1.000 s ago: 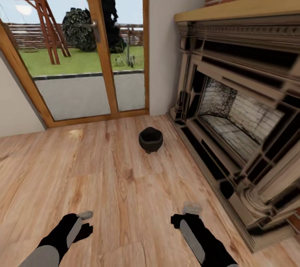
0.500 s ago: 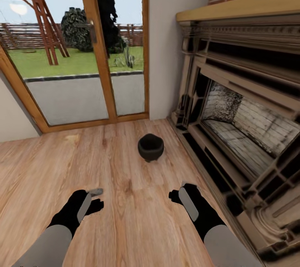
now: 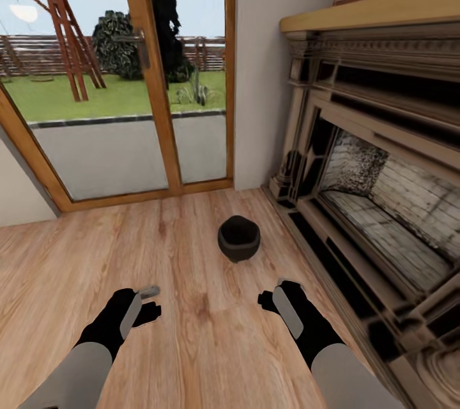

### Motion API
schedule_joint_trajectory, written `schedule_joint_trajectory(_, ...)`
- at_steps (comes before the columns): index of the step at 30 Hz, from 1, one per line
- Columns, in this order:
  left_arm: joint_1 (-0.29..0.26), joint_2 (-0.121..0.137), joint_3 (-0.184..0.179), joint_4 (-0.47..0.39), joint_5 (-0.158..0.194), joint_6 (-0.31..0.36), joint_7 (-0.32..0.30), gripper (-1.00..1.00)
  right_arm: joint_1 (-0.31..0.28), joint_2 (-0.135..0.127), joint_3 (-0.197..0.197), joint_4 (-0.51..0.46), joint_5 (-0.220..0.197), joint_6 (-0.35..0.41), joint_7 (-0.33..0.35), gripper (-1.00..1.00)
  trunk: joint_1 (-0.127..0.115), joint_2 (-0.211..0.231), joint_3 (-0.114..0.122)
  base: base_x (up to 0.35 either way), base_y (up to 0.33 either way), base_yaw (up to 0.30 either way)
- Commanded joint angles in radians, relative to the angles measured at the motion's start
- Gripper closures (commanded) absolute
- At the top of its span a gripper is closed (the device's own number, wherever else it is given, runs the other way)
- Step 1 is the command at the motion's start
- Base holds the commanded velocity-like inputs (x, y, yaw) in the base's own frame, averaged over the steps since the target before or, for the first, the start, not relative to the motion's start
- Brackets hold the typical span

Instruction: Place each of the two pumpkins and all three candles from the living room inside a cabinet in the living room (use any cabinet), then make sure every cabinet is closed, and position the cauldron so it is next to a table in the living room.

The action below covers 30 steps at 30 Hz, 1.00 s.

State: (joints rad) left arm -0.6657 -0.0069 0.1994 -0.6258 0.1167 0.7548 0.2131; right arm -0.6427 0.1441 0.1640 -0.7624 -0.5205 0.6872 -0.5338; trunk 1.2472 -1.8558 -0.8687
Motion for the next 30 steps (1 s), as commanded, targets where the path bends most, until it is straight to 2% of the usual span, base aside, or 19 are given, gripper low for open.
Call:
schedule_joint_trajectory(1, 0.0, 0.0, 0.0, 0.0, 0.0, 0.0, 0.0, -1.0, 0.0, 0.0, 0.0, 0.0, 0.0, 0.0, 0.0, -1.0, 0.0, 0.0, 0.0, 0.292, 0.194, 0.0)
schedule_joint_trajectory(13, 0.0, -0.002, 0.0, 0.0, 0.0, 0.0, -0.001, -1.0, 0.0, 0.0, 0.0, 0.0, 0.0, 0.0, 0.001, -1.0, 0.0, 0.0, 0.0, 0.297, 0.147, -0.01)
schedule_joint_trajectory(24, 0.0, 0.0, 0.0, 0.0, 0.0, 0.0, -0.001, -1.0, 0.0, -0.001, 0.0, 0.0, -0.003, 0.002, 0.008, -1.0, 0.0, 0.0, 0.0, 0.3, 0.127, -0.253)
schedule_joint_trajectory(30, 0.0, 0.001, 0.0, 0.0, 0.0, 0.0, -0.001, -1.0, 0.0, -0.001, 0.0, 0.0, -0.002, -0.002, 0.008, -1.0, 0.0, 0.0, 0.0, 0.294, 0.142, -0.074)
